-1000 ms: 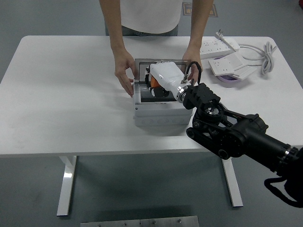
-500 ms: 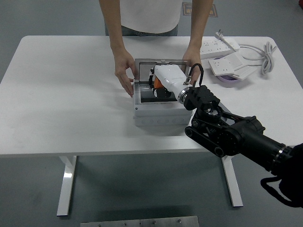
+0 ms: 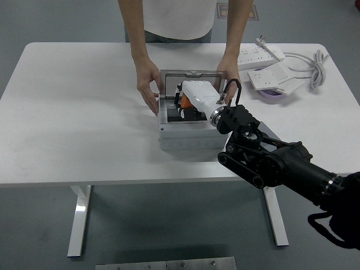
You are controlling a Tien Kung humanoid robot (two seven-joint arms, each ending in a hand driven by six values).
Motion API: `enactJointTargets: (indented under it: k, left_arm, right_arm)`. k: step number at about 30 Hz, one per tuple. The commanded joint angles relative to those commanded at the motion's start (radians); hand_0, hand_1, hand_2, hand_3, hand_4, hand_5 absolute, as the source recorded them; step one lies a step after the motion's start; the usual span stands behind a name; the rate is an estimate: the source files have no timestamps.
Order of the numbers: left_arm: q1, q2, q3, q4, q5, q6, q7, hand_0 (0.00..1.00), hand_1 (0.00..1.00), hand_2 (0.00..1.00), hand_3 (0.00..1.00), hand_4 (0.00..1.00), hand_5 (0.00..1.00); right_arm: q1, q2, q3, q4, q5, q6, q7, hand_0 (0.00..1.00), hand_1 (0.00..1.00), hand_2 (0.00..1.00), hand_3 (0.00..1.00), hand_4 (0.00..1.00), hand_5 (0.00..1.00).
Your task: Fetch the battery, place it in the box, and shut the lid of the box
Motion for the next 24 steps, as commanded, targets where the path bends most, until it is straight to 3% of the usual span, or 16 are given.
enactJointTargets:
  k: [5,6,11,12,17,18,23,24]
  left_arm:
    - [0.001,0.001,0.0,-0.001,-0.001,0.001,0.0,0.565,0.716,0.665,0.604,0.691,0.177]
    - [0.001,0.001,0.0,-0.001,-0.002,0.001,0.0,0.565,0.716,0.665,0.604,0.691,0.177]
    - [-0.001,0.001,0.002,-0.001,-0.004,0.002,0.0,0.565,0.716,0.665,0.604,0.691,0.177]
    - [-0.001,0.001,0.002,-0.001,-0.004,0.002,0.0,0.565,0.715,0.665,0.604,0.691,0.178]
    - [-0.001,0.001,0.003,-0.001,-0.006,0.003,0.0,0.565,0.715,0.665,0.604,0.691,0.178]
    - [-0.001,0.001,0.003,-0.001,-0.007,0.004,-0.001,0.565,0.715,0.664,0.604,0.69,0.177]
    - [-0.001,0.0,0.004,-0.001,-0.008,0.004,-0.001,0.565,0.715,0.664,0.604,0.69,0.177]
    - [-0.001,0.0,0.004,-0.001,-0.009,0.004,-0.001,0.566,0.715,0.661,0.604,0.691,0.177]
  right_arm:
    - [-0.001,-0.001,0.0,-0.006,0.018,0.002,0.015,0.2,0.262,0.317,0.348,0.218,0.002]
    - [-0.001,-0.001,-0.001,-0.007,0.02,0.003,0.018,0.257,0.277,0.339,0.384,0.432,0.002]
    - [0.001,-0.002,-0.004,-0.01,0.017,0.002,0.031,0.257,0.277,0.339,0.384,0.432,0.002]
    - [0.001,-0.002,-0.005,-0.01,0.014,0.001,0.032,0.374,0.315,0.378,0.43,0.602,0.069]
    - [0.002,-0.004,-0.008,-0.013,0.006,0.001,0.035,0.374,0.315,0.378,0.43,0.602,0.069]
    - [0.002,-0.004,-0.008,-0.014,0.004,0.002,0.035,0.381,0.324,0.386,0.448,0.63,0.142]
    - [0.002,-0.004,-0.009,-0.018,0.005,0.01,0.04,0.381,0.324,0.386,0.448,0.63,0.142]
    - [0.002,-0.004,-0.009,-0.019,0.005,0.011,0.041,0.436,0.335,0.39,0.442,0.663,0.173]
